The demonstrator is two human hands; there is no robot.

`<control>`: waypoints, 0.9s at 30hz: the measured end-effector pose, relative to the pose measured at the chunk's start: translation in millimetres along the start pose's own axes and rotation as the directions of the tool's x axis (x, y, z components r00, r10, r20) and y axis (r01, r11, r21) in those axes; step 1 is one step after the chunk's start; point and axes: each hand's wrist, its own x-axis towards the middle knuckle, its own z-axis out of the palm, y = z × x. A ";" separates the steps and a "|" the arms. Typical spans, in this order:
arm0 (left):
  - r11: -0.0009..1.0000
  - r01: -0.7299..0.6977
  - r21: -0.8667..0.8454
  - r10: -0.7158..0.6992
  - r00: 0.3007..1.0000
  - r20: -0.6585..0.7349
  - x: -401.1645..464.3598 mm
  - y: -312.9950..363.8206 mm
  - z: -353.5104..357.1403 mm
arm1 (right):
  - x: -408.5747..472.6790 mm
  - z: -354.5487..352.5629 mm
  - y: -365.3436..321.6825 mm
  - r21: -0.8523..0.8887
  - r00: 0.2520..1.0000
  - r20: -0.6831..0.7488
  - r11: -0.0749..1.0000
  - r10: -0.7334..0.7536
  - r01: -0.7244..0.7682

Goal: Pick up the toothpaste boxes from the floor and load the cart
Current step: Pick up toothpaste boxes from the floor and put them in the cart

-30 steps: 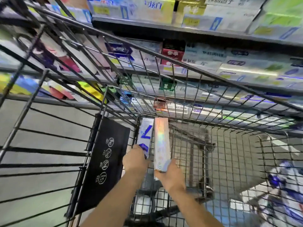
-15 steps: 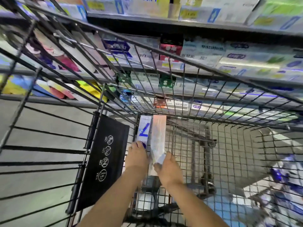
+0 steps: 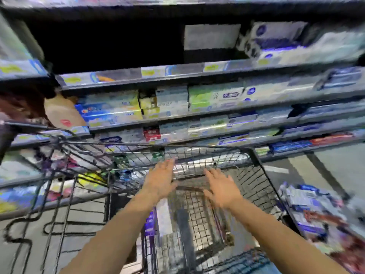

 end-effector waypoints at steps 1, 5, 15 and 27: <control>0.999 -0.040 0.028 0.041 0.998 -0.038 1.9 14.2 -16.9 | -10.9 -12.6 12.7 -0.014 1.000 -0.017 1.000 0.022 -0.022; 0.974 -0.211 0.087 0.221 0.969 -0.115 -0.3 82.4 -74.5 | -63.6 -50.8 70.1 -0.070 0.986 -0.091 0.986 0.143 -0.149; 0.794 -0.528 0.302 0.568 0.821 -0.056 30.3 307.1 -125.8 | -217.0 -81.0 262.4 0.119 0.842 -0.169 0.858 0.513 -0.499; 0.677 -0.685 0.270 0.628 0.728 0.275 73.3 629.3 8.6 | -388.0 36.3 540.7 0.366 0.581 0.043 0.529 0.813 -0.766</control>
